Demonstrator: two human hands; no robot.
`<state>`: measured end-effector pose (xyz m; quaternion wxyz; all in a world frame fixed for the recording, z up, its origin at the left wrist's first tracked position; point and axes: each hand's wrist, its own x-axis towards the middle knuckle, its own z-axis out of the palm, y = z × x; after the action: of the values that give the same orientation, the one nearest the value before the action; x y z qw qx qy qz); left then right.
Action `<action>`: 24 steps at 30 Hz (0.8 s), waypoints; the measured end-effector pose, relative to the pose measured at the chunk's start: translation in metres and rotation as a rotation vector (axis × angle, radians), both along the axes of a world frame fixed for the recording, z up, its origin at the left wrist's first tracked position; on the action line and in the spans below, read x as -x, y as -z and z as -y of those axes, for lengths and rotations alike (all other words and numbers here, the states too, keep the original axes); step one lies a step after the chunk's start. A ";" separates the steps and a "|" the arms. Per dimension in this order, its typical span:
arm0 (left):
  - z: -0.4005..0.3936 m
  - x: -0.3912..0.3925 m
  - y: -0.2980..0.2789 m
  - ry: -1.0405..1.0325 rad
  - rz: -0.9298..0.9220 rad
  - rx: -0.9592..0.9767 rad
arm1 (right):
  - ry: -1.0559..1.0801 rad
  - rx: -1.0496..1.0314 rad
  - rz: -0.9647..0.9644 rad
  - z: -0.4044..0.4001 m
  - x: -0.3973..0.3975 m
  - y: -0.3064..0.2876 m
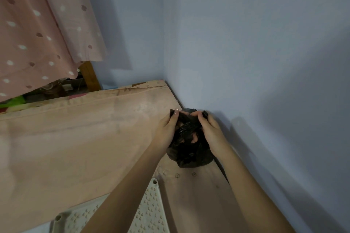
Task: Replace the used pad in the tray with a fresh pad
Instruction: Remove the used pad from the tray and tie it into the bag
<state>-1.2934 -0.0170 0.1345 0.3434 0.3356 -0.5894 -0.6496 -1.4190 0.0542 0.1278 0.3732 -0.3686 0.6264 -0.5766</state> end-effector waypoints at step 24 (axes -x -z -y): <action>-0.003 -0.005 0.008 0.146 0.094 0.281 | 0.030 -0.056 -0.083 0.005 0.013 0.000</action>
<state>-1.2885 -0.0136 0.1268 0.3111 0.2707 -0.7127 -0.5675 -1.4319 0.0492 0.1276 0.3485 -0.3722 0.6625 -0.5487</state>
